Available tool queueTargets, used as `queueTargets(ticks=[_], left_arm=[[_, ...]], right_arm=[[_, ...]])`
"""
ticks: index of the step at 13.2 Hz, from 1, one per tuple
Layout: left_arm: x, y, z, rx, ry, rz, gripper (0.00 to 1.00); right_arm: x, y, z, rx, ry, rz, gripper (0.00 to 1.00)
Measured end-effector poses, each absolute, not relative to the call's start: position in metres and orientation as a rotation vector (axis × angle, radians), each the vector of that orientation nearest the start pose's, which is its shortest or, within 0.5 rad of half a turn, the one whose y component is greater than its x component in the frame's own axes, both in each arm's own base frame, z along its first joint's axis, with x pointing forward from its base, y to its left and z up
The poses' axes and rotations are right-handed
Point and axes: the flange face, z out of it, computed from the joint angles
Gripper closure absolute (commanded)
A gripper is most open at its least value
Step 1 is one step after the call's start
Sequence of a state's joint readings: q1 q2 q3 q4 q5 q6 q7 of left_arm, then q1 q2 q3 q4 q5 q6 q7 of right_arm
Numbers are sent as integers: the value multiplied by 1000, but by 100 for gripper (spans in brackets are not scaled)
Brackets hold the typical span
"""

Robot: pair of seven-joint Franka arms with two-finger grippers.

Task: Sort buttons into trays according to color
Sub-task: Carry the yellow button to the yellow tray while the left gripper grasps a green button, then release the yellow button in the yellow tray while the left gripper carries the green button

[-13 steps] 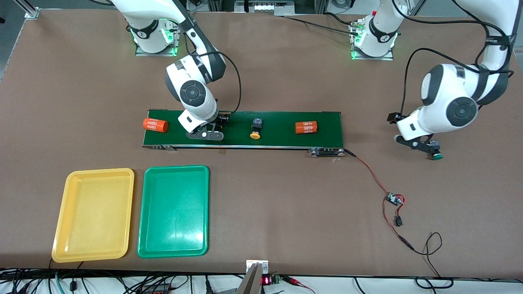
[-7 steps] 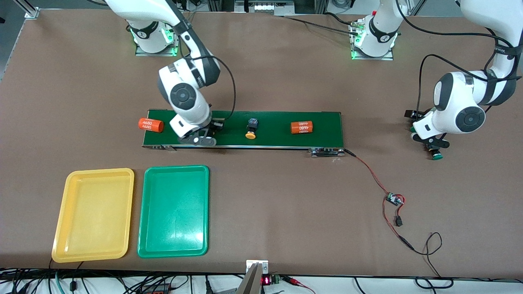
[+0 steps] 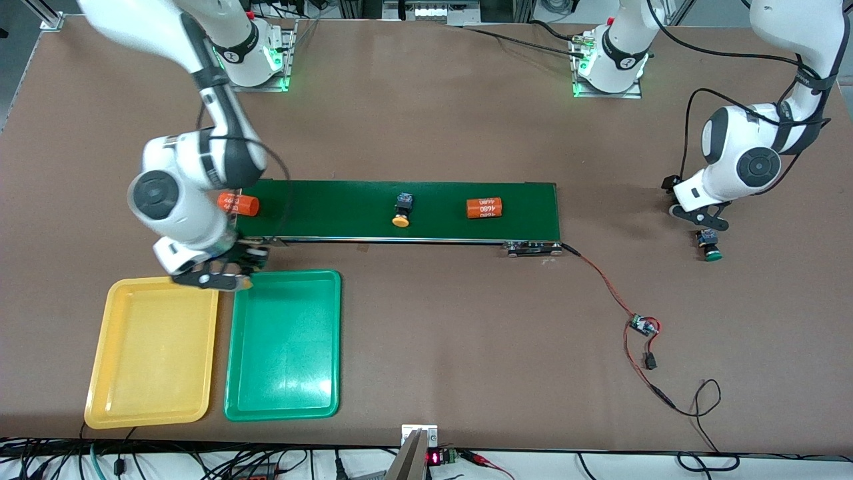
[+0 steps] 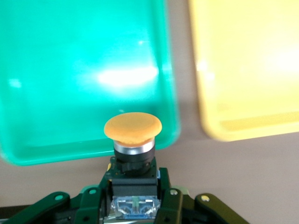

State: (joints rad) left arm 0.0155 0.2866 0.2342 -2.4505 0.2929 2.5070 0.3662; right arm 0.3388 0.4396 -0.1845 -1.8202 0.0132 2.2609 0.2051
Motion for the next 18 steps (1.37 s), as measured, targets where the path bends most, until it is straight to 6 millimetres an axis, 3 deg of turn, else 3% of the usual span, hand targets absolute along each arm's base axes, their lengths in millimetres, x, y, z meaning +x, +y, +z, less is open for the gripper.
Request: queueTargets(ticks=[1,2,5,8,10,12,14,15,16,17,18], left_arm=[[441,118,166,-2927,573,409,49],[440,119,161,-2927,584,407,62],[441,120,161,-2926,597,405,82],[442,122,168,-2922,587,467,87],[455,113,191,-2928,569,546,87],[477,81,223,-3001,531,603,87],[502,35,254,-3077,525,629,85],[512,10,266,-3116,496,617,85],[519,-16,275,-3160,454,598,85],[523,-41,281,-3198,406,581,85],[525,-67,286,-3220,355,574,85]], right_arm=[[641,82,290,-3223,4,-3,73],[643,61,276,-3233,-65,31,72],[660,19,256,-3239,-249,55,71],[676,5,247,-3240,-326,44,71],[686,-3,239,-3243,-351,24,71],[696,-15,231,-3249,-336,11,71],[705,-23,225,-3221,-262,-12,69],[709,-26,224,-3199,-215,-29,54],[712,-30,224,-3188,-185,-39,10],[713,-34,224,-3184,-168,-43,0],[713,-36,224,-3182,-159,-45,0]])
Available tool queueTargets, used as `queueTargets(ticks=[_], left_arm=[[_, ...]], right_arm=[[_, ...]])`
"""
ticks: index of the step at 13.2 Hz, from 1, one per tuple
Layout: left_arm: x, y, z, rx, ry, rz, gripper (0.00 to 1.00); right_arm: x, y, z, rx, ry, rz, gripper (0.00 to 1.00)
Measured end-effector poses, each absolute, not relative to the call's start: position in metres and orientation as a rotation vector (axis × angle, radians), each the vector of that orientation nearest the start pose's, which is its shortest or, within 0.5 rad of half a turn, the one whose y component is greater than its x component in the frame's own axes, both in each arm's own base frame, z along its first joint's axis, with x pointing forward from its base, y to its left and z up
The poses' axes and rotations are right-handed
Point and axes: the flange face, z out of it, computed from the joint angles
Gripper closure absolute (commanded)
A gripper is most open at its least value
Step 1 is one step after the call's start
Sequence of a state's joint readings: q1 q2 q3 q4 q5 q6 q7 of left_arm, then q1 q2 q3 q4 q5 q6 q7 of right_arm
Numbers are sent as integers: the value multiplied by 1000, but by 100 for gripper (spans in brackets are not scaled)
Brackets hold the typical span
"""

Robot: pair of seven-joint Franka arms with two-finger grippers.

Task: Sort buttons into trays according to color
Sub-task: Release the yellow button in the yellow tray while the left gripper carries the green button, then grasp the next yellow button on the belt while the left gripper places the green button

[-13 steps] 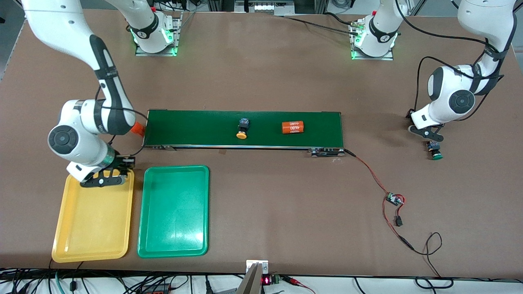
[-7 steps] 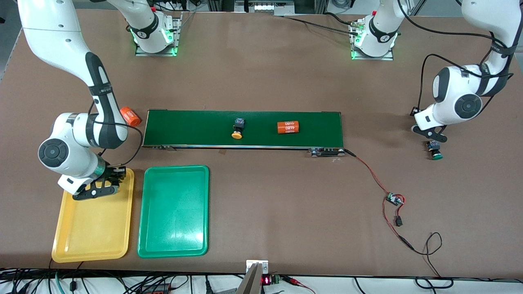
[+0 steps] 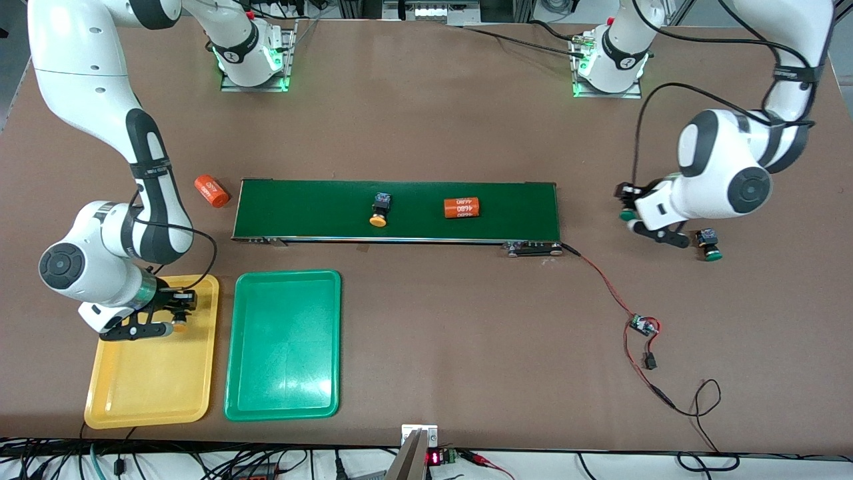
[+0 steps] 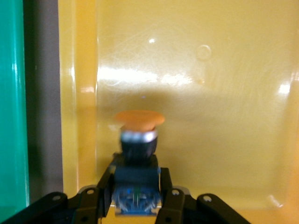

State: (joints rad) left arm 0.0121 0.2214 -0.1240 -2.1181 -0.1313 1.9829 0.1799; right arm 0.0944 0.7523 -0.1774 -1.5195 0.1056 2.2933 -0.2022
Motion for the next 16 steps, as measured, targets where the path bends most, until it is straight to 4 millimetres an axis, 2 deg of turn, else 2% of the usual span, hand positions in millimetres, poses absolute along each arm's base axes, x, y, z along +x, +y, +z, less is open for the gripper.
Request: queueTargets(ticks=[3,5,6,8,9,10,11,13,15,16], left_arm=[[516,-150,292,-3230,165,589,84],[509,-202,284,-3252,33,547,84],[506,-223,274,-3259,-20,516,84],[500,-253,253,-3270,-95,489,84],[498,-262,245,-3274,-110,489,76],[497,-267,239,-3278,-120,488,48],[497,-269,236,-3281,-125,488,0],[500,-270,240,-3288,-128,473,0],[505,-270,258,-3288,-118,464,0],[508,-267,275,-3282,-116,467,0]], right_arm=[[714,-35,225,-3177,-157,-44,0],[712,-39,231,-3169,-145,17,0],[709,-38,241,-3153,-135,69,0],[703,-19,279,-3079,-85,148,0],[701,-1,303,-3057,-60,146,0],[698,24,328,-3048,-48,127,0],[692,53,349,-3043,-40,116,0],[672,106,371,-3038,-46,115,0],[657,134,374,-3039,-25,143,0],[652,146,370,-3042,1,168,0]])
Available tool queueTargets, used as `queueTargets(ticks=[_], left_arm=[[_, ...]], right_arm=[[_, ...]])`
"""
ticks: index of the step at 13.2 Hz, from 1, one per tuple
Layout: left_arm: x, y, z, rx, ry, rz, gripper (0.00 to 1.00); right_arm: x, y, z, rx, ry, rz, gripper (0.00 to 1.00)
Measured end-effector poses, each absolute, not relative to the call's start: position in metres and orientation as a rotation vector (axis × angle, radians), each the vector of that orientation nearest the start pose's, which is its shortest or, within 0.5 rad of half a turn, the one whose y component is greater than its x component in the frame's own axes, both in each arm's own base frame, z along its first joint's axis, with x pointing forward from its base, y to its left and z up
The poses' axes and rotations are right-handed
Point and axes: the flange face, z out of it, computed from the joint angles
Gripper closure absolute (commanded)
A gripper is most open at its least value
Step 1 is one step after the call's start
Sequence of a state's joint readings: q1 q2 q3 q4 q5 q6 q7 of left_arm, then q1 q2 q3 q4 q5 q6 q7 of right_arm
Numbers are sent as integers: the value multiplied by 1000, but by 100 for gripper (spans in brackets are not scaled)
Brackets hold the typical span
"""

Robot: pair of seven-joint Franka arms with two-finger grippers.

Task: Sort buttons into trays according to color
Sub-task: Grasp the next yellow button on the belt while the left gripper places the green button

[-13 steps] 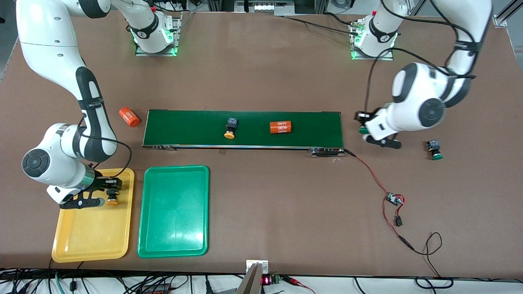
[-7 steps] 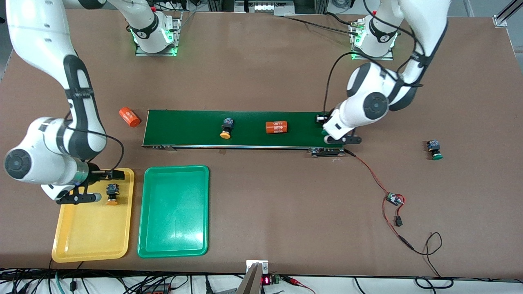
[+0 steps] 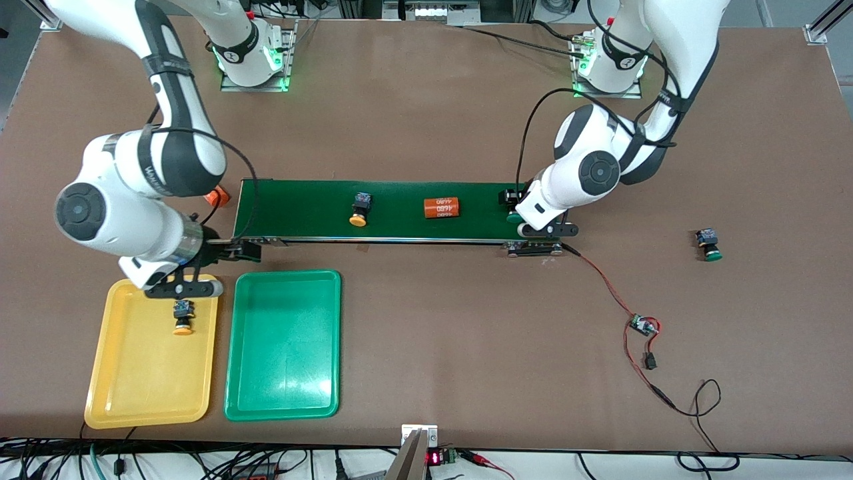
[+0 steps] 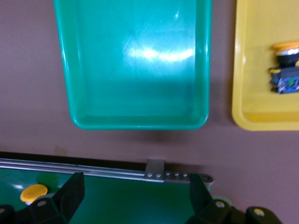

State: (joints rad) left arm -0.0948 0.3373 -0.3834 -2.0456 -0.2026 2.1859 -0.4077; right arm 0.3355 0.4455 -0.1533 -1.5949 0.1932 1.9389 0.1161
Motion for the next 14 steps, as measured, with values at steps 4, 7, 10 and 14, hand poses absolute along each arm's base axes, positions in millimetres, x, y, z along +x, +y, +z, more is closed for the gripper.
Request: queueTargets(ticks=[4,7,10,14], left_arm=[[524,-194,342,-3185,-233,522,0],[538,-112,328,-3028,-160,488,0],[545,-51,309,-2967,-137,520,0],[558,66,286,-2997,-170,429,0]], right_arm=[[633,209,365,-3061,84,197,0],[615,257,365,-3076,107,195,0],[589,308,360,-3116,-9,195,0],[566,303,319,-3160,26,322,0]])
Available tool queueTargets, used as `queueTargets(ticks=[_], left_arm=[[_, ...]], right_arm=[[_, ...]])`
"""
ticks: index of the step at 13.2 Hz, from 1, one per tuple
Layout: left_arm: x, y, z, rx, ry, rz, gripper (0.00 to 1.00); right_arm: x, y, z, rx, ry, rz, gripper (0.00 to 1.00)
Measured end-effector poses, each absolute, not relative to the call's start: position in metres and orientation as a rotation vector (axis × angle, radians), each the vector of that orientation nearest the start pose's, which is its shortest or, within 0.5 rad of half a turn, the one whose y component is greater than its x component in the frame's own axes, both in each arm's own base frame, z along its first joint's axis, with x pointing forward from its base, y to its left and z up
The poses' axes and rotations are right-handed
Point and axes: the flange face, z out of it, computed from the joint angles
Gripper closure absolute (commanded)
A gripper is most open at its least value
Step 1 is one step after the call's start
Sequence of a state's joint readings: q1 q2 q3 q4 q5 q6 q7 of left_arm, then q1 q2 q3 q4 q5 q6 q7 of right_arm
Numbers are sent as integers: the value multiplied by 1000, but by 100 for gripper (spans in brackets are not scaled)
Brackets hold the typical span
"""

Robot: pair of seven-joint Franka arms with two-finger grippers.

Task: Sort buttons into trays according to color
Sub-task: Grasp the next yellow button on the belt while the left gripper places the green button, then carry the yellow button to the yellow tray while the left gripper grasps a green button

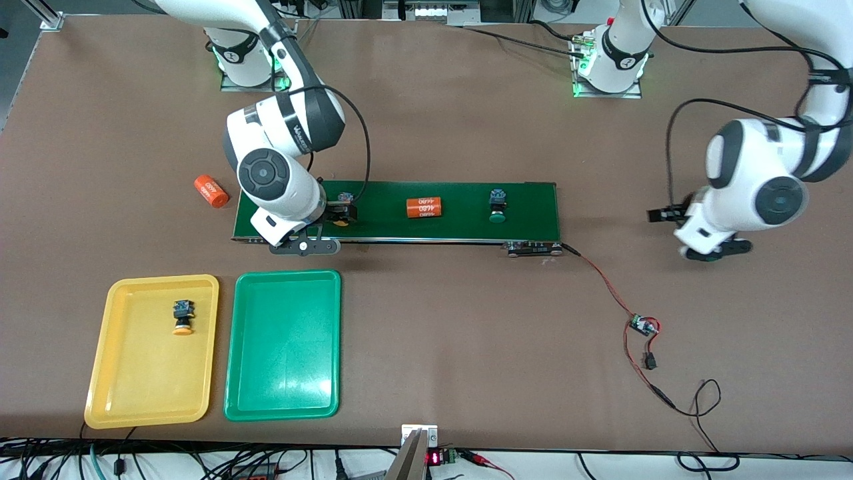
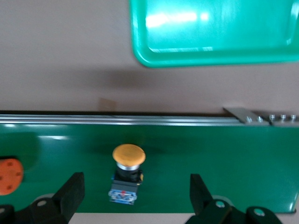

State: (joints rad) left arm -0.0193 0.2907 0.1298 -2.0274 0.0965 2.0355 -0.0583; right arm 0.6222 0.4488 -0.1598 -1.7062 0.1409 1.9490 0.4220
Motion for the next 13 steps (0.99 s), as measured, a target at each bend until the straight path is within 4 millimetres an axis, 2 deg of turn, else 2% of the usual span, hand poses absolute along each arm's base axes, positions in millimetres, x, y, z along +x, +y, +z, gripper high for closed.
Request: queueTargets(ticks=[2,3,4,7,8,9,10,13], left_arm=[[562,121,263,-3029,-78,307,0],[561,139,250,-3031,-55,262,0],[561,149,238,-3029,-38,227,0],[556,156,209,-3024,24,214,0],[554,161,201,-3021,38,228,5],[552,167,193,-3018,56,228,11],[549,171,185,-3016,83,223,22],[538,180,170,-3018,96,242,64]], right_arm=[[559,294,304,-3175,107,374,0],[555,292,300,-3180,149,390,0],[551,291,298,-3183,190,402,0],[533,304,293,-3196,242,426,0],[528,309,290,-3201,239,434,0],[523,311,286,-3205,233,444,0],[519,312,281,-3210,229,456,0],[510,304,264,-3229,226,470,0]])
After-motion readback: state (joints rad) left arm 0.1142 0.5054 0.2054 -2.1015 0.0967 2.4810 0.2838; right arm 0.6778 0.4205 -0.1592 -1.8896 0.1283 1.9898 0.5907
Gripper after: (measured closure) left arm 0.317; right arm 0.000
